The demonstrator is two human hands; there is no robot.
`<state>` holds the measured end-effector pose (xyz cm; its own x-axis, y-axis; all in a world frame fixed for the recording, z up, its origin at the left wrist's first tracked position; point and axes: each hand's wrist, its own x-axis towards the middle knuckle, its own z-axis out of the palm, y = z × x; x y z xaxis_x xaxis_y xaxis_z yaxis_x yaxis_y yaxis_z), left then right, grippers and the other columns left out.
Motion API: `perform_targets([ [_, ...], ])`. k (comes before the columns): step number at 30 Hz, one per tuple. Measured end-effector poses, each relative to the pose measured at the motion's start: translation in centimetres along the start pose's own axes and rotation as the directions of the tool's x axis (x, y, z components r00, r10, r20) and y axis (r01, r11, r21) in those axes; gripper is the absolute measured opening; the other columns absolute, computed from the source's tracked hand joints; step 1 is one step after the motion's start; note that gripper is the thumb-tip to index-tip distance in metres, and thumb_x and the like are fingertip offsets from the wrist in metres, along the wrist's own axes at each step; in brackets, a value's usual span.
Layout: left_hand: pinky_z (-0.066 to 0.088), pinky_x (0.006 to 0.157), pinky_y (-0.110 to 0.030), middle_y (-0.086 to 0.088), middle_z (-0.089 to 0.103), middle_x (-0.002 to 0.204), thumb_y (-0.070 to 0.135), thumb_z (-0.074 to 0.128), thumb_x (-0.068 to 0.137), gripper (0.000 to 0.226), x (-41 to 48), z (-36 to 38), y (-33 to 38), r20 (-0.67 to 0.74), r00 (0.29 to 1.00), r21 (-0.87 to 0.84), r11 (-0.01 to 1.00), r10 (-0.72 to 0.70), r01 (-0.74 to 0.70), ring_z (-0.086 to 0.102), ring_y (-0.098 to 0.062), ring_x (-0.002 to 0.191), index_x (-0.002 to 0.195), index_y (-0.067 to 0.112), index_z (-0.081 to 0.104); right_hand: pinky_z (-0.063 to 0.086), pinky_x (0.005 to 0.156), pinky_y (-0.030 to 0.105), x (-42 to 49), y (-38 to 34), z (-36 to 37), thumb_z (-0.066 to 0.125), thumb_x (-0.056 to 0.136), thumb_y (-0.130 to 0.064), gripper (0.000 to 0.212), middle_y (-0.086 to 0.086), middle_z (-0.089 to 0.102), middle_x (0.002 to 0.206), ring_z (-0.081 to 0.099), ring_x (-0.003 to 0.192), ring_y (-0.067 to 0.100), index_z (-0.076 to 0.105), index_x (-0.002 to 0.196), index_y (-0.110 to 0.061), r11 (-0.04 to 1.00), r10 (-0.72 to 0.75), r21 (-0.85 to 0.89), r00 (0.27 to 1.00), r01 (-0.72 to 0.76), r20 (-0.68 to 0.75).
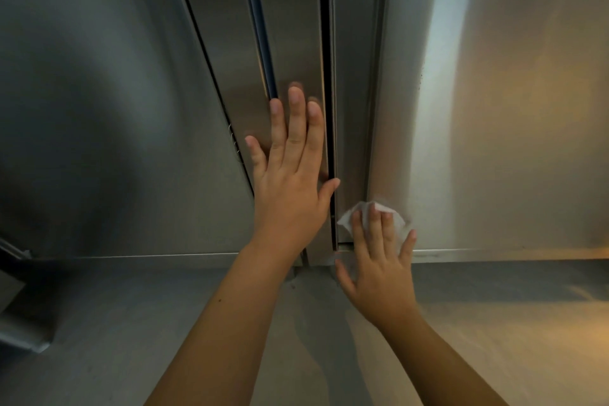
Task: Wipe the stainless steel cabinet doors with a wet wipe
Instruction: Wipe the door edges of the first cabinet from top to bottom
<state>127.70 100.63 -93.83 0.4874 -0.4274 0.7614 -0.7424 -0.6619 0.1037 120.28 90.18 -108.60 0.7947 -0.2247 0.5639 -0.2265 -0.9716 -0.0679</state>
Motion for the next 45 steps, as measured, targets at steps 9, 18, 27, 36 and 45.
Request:
perform_targets([
  [9,-0.001,0.104,-0.058,-0.011,-0.003,0.145,0.024,0.079,0.071,0.104,-0.1,-0.4,-0.1,0.040,0.999,-0.018,1.000,-0.005,0.005,-0.010,-0.017,0.135,0.139,0.000,0.004,0.022,0.099,0.060,-2.5,1.3,0.5,0.035,0.079,-0.045,0.074,0.006,0.022,0.153,-0.013,0.143,0.019,0.021,0.143,-0.010,0.995,-0.059,-0.070,0.992,0.067,0.112],
  [18,0.000,0.109,-0.056,-0.005,-0.006,0.148,0.014,0.058,0.088,0.076,-0.4,-0.4,0.1,0.039,0.998,-0.075,0.996,-0.045,0.048,-0.022,-0.012,0.137,0.141,0.005,0.005,-0.001,0.099,0.064,3.0,0.4,-3.8,0.037,0.085,-0.043,0.067,0.004,0.007,0.154,-0.005,0.144,0.019,0.030,0.143,-0.011,0.999,-0.040,0.028,0.993,0.044,-0.111],
  [27,-0.007,0.109,-0.050,0.002,-0.005,0.149,-0.001,0.047,0.089,0.069,-0.4,-1.1,-0.6,0.053,0.998,-0.144,0.989,-0.022,0.030,-0.021,-0.002,0.137,0.143,0.011,0.006,0.002,0.106,0.055,2.6,-1.0,-5.8,0.042,0.085,-0.040,0.076,0.014,0.003,0.155,-0.003,0.144,0.024,0.016,0.146,-0.001,0.962,-0.080,0.258,0.995,0.093,-0.059],
  [36,-0.011,0.107,-0.048,0.004,-0.010,0.150,0.011,0.032,0.091,0.061,-0.3,-1.5,-0.7,0.114,0.993,-0.165,0.986,-0.003,0.022,-0.023,-0.004,0.137,0.143,0.013,0.001,0.005,0.108,0.053,2.9,-2.0,-5.4,0.042,0.086,-0.041,0.079,0.012,0.003,0.155,0.000,0.143,0.021,0.007,0.148,-0.006,0.925,-0.175,0.351,0.983,0.142,0.064],
  [45,-0.017,0.105,-0.044,0.006,-0.013,0.149,0.005,0.040,0.093,0.065,-0.3,-1.5,-0.7,0.128,0.992,-0.180,0.983,-0.014,0.037,-0.025,-0.002,0.136,0.143,0.015,-0.001,-0.016,0.112,0.045,2.7,-2.4,-4.9,0.039,0.088,-0.049,0.087,-0.001,-0.013,0.156,-0.008,0.143,0.010,-0.014,0.147,-0.013,0.903,-0.129,0.424,0.986,0.074,0.102],
])
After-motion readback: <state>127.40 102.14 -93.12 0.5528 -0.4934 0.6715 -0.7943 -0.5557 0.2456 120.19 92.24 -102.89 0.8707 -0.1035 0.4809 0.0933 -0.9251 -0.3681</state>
